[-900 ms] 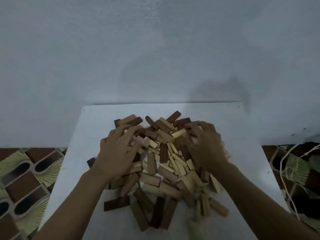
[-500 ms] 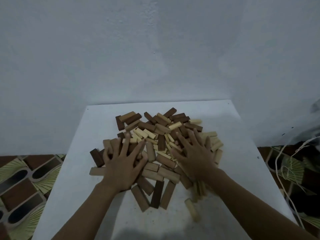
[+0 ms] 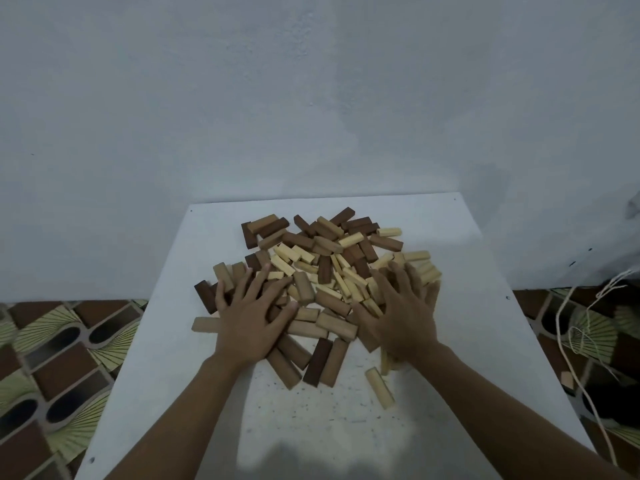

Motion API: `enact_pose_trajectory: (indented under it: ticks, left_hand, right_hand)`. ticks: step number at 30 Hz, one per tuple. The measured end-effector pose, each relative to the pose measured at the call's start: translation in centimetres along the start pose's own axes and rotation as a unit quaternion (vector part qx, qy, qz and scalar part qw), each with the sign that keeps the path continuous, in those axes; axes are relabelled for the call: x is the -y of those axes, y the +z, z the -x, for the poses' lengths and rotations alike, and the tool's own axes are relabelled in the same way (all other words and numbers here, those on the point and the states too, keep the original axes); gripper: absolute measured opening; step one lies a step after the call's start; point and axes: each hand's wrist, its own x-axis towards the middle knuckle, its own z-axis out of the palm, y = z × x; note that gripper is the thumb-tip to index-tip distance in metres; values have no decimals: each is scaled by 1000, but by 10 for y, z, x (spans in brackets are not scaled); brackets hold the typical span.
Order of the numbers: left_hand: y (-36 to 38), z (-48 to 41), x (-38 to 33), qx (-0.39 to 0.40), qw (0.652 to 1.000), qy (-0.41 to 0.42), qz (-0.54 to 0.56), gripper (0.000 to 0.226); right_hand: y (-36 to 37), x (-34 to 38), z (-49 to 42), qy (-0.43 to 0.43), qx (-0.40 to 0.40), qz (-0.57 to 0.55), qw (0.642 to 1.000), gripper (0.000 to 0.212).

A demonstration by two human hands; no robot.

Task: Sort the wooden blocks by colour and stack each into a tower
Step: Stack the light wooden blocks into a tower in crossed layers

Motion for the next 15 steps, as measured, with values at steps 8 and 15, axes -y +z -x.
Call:
enact_pose_trajectory:
  ticks: [8, 15]
  left_hand:
    - [-5, 0, 9, -22, 988, -6, 152, 62]
    - [-6, -1, 1, 102, 994, 21, -26, 78]
  right_hand:
    - [2, 11, 2, 22, 6, 21, 1000, 67]
    - [3, 17, 2, -6, 17, 38, 999, 79]
